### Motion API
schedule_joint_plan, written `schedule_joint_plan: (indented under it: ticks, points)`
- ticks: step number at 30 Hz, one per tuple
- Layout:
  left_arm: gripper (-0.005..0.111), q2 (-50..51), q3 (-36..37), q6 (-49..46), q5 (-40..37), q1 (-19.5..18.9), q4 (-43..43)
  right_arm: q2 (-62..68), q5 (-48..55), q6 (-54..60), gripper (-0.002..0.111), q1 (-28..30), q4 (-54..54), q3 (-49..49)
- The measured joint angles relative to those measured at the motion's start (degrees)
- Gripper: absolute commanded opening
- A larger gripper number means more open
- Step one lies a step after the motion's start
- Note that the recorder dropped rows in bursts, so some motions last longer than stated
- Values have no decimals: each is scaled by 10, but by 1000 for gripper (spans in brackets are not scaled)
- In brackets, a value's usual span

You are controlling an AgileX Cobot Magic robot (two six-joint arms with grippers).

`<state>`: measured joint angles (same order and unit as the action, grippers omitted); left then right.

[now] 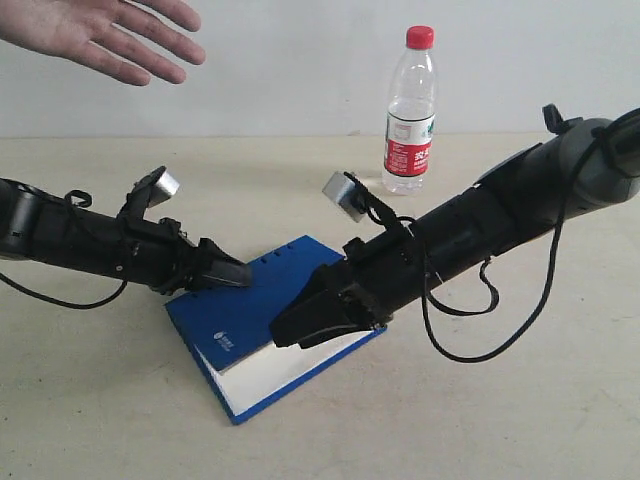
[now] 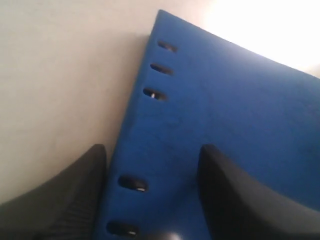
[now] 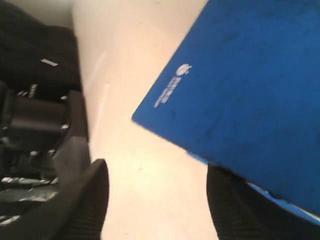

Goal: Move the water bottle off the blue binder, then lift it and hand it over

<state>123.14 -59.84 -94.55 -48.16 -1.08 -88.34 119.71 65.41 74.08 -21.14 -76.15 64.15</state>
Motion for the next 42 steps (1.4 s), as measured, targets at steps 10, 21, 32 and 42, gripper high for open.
schedule_joint_plan:
  ticks: [10,21,32,42]
  points:
    - [51,6,0,0,-106,-31,0,-3,-71,-20,52,0,-7,0]
    - [51,6,-1,0,-135,-29,49,-3,-58,23,52,0,-110,1]
    - [51,6,-1,0,-143,-28,55,-3,-98,24,20,0,-116,3]
    - [51,6,-1,0,-159,-25,54,-2,-182,23,0,-1,-109,3]
